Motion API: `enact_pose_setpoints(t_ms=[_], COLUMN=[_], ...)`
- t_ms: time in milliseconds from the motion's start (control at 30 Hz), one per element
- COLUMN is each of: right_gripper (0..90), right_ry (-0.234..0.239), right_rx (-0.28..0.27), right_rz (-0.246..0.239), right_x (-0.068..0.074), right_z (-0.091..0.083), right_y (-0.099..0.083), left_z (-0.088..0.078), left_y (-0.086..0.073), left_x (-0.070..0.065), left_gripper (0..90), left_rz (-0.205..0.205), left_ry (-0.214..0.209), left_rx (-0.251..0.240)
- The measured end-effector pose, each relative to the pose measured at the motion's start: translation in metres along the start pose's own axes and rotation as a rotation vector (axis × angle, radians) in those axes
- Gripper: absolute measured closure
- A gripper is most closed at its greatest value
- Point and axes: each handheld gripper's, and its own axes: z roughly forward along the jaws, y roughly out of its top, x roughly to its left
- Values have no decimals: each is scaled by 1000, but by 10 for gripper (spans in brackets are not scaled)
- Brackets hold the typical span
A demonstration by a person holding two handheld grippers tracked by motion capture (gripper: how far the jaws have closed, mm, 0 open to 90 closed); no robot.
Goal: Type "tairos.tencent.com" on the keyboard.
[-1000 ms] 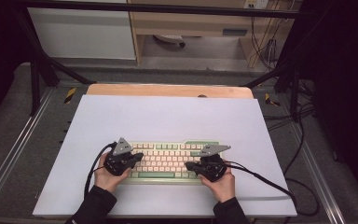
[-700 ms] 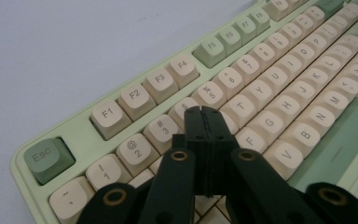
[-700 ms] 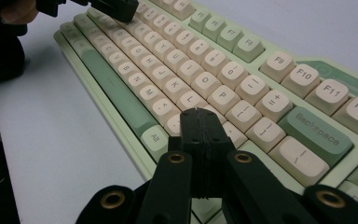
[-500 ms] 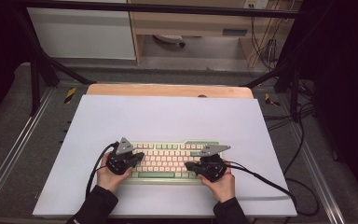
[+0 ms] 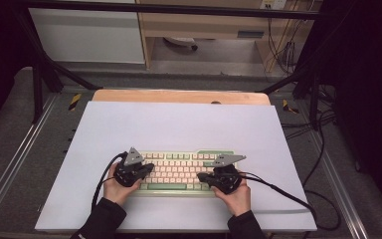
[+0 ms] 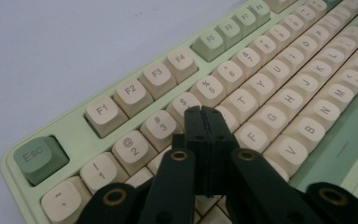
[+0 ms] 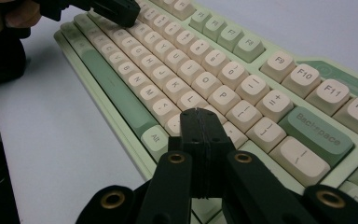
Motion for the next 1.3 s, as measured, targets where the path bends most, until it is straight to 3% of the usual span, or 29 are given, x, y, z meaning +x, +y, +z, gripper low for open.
enact_pose_setpoints(t_ms=[767,1300], right_gripper=[900,900], right_ry=[10,31], right_rx=[-12,-5], right_rz=[6,-16], right_x=[3,15], right_z=[2,18], right_y=[1,10], left_z=[-21,-37], left_y=[-7,-16], left_x=[1,8], left_gripper=[899,898], left_rz=[-5,-25], left_ry=[-33,-34], left_rx=[-18,-30])
